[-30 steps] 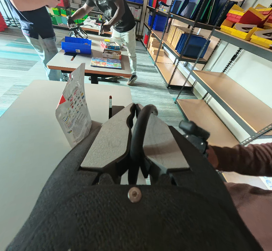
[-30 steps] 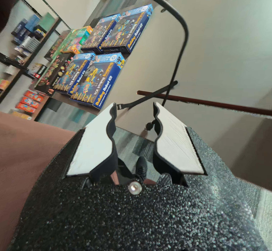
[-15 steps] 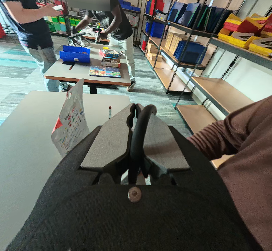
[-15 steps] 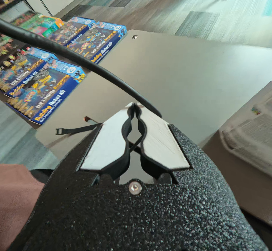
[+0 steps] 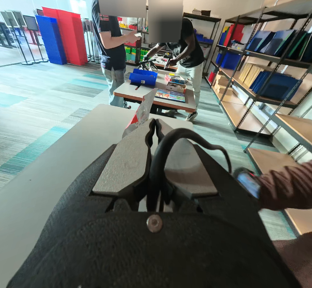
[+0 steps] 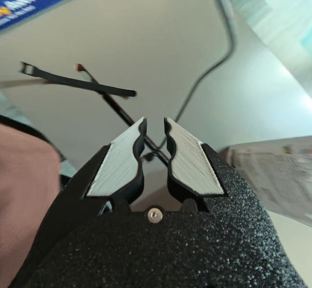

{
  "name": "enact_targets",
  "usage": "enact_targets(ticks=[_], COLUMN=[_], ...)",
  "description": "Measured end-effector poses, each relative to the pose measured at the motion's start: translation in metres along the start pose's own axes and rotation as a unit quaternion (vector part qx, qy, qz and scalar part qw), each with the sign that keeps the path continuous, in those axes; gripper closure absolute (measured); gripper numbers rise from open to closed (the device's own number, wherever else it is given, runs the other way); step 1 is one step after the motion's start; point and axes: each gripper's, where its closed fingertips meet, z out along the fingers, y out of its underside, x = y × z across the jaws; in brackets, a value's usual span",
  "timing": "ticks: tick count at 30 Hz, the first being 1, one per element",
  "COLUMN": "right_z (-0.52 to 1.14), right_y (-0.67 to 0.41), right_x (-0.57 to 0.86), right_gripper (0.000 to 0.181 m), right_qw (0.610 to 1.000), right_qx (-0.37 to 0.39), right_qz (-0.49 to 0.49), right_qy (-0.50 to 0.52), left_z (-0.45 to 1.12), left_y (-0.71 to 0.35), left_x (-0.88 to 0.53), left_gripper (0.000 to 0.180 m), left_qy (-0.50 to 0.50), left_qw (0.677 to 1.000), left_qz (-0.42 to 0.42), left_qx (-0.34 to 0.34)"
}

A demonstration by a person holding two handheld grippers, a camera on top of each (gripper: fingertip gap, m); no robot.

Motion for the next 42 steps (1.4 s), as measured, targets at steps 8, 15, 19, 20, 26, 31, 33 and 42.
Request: enact_targets(ticks=[8,15,19,20,26,31,33,42], right_z=[-0.014,-0.048,-0.077,-0.086,-0.151,-0.212,-0.231,-0.271], right_y=[-0.055,-0.011,0.021,0.027,0.065,0.064,0.057,-0.003], right_x=[-0.115,-0.064,-0.045,-0.039,0.031,0.090,0.106,0.113], right_gripper=[0.171,0.152,0.154,0.154,0.153,0.148,0.144,0.142], right_qw=[0.995,0.967,0.955,0.952,0.934,0.913,0.905,0.897], right_qx=[0.033,0.026,0.027,0.032,0.061,0.124,0.155,0.264], right_qz=[0.086,0.246,0.276,0.282,0.302,0.325,0.334,0.347], right_qy=[-0.040,0.053,0.103,0.113,0.180,0.213,0.212,0.077], left_z=[0.010,-0.002,-0.021,-0.026,-0.070,-0.082,-0.080,-0.053], left_y=[-0.016,-0.018,0.023,0.037,0.124,0.201,0.220,0.253], left_x=[-0.035,-0.012,-0.037,-0.051,-0.111,-0.085,-0.062,0.002], left_gripper=[0.180,0.180,0.180,0.180,0.180,0.180,0.180,0.180], left_qy=[0.027,0.080,0.053,0.038,-0.061,-0.064,-0.051,0.015], left_qw=[0.999,0.985,0.991,0.992,0.994,0.987,0.985,0.976], left_qz=[0.023,0.153,0.123,0.114,0.030,-0.010,-0.019,0.028], left_qx=[0.012,0.012,-0.019,-0.031,-0.087,-0.150,-0.163,-0.214])
